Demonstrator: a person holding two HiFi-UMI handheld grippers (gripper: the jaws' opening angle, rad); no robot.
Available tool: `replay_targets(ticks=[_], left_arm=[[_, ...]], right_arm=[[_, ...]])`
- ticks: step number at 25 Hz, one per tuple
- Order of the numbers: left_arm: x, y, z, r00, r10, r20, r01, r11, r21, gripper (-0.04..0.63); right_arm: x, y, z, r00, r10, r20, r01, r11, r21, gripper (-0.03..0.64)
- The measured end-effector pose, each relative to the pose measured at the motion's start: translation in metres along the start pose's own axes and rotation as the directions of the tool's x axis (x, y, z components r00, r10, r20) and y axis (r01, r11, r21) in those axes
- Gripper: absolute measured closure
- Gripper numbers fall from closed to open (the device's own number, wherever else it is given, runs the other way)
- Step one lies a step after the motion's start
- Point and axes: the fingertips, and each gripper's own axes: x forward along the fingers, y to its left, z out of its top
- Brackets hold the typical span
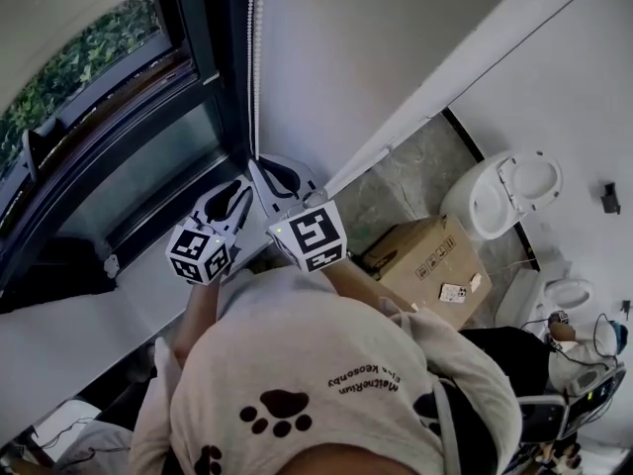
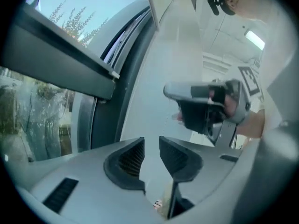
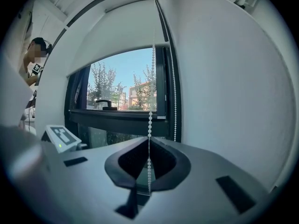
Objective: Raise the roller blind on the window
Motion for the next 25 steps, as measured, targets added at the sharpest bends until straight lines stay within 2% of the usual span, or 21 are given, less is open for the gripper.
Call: replay_targets(ticks=[6, 9, 13, 15, 19, 25], left_arm=[[-0.020, -0.013, 0.082, 0.996, 0.034, 0.081, -0.042, 0.994, 0.101, 0.501], [-0.023, -0.030, 0.112, 0.994, 0.007, 0.105, -0.022, 0.988, 0.151, 0.511], [-0.024, -0.050, 0.151, 0.986, -0.035, 0.163, 0.007, 0.985, 0.172, 0.517], [-0.023, -0.058, 0.170, 0.982, -0.047, 0.183, 0.009, 0.979, 0.205, 0.517], [-0.018, -0.064, 0.200, 0.978, -0.061, 0.202, 0.005, 0.964, 0.267, 0.520], [-0.012, -0.074, 0.240, 0.968, -0.090, 0.235, 0.015, 0.952, 0.306, 0.523]], right_arm=[[0.002, -0.003, 0.001, 1.000, -0.001, 0.008, 0.001, 1.000, 0.005, 0.606], [0.001, -0.003, 0.000, 1.000, -0.001, 0.011, 0.001, 1.000, 0.007, 0.606], [0.000, -0.002, -0.001, 1.000, 0.004, 0.002, -0.004, 1.000, 0.010, 0.606], [0.000, -0.002, 0.001, 1.000, 0.006, 0.008, -0.006, 1.000, 0.012, 0.606], [0.001, -0.001, 0.002, 1.000, 0.011, 0.011, -0.011, 1.000, 0.012, 0.606], [0.002, 0.002, 0.003, 1.000, 0.017, 0.013, -0.018, 1.000, 0.007, 0.606]])
